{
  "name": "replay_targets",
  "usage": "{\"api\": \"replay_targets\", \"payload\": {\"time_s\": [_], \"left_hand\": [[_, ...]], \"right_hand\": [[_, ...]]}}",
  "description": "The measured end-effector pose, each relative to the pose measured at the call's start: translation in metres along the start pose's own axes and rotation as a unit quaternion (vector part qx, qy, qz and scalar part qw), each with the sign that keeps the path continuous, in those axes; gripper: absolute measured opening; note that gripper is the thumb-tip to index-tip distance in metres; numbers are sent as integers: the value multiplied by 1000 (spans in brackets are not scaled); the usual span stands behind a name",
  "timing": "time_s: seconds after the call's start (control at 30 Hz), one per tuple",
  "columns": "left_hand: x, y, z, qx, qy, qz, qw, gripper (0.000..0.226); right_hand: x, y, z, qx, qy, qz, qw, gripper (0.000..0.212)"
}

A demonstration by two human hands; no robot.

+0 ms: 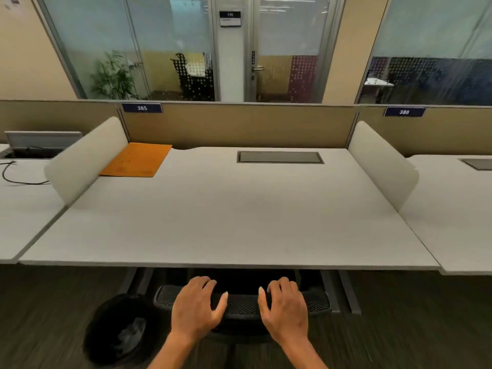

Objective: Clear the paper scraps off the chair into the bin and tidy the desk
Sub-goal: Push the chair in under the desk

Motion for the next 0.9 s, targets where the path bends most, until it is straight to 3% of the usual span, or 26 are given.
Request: {"api": "replay_targets", "payload": {"time_s": [0.1,0.27,0.43,0.73,0.9], "left_hand": [[25,-4,5,5,-20,-14,1000,68],[63,-17,16,0,-45,-8,999,83],[69,-22,33,-19,-73,-18,997,84],[72,-26,38,-4,-120,-30,992,91],[72,-24,20,15,-124,4,992,95]], "right_hand": [[25,1,6,-3,31,-2,1000,34],[63,-3,20,-30,17,-1,999,55],[75,1,36,-30,-7,5,1000,68],[77,1,45,-41,-73,24,996,72],[78,-6,31,-37,-106,39,993,82]]}}
Point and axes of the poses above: each hand's wrist, its own x-axis towards the middle knuckle, its own z-axis out of the palm, y = z × x, the point moved 2 cm from there along x, towards the middle knuckle, and after that the axes turned 4 degrees about -z, right-handed, at the moved point
